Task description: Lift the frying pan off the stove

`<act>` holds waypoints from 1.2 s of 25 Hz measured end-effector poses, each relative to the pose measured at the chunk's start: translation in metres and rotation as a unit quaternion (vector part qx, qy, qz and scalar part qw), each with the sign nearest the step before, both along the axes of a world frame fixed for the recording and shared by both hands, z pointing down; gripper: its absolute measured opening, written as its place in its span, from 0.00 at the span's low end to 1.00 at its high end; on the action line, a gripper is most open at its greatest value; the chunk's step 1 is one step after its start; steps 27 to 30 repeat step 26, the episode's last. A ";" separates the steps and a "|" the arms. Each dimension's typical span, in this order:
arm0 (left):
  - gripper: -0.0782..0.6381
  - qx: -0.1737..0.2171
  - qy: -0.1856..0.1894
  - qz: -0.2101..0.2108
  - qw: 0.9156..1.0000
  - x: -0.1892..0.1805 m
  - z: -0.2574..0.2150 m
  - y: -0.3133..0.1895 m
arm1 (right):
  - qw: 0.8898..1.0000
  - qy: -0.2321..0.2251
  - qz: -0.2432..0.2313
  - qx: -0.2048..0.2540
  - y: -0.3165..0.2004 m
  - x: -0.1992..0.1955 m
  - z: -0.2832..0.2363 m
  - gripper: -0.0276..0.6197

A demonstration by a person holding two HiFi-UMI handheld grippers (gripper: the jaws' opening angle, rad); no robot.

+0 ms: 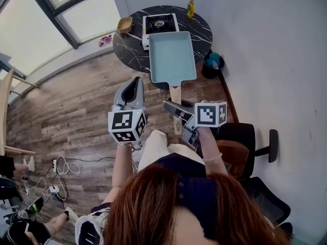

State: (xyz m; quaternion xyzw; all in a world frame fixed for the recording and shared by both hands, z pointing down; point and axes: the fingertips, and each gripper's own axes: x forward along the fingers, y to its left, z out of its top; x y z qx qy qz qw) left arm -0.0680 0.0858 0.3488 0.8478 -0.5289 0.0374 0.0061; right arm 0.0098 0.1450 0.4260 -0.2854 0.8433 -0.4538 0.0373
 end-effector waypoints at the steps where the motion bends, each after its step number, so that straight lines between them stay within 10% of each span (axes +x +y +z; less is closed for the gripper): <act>1: 0.13 0.000 0.001 0.000 1.000 -0.001 0.001 0.001 | 1.000 0.000 0.000 0.001 0.001 0.000 0.000 0.29; 30: 0.13 0.004 0.010 0.005 1.000 -0.006 0.009 0.010 | 1.000 0.003 0.003 0.012 0.010 -0.008 0.001 0.29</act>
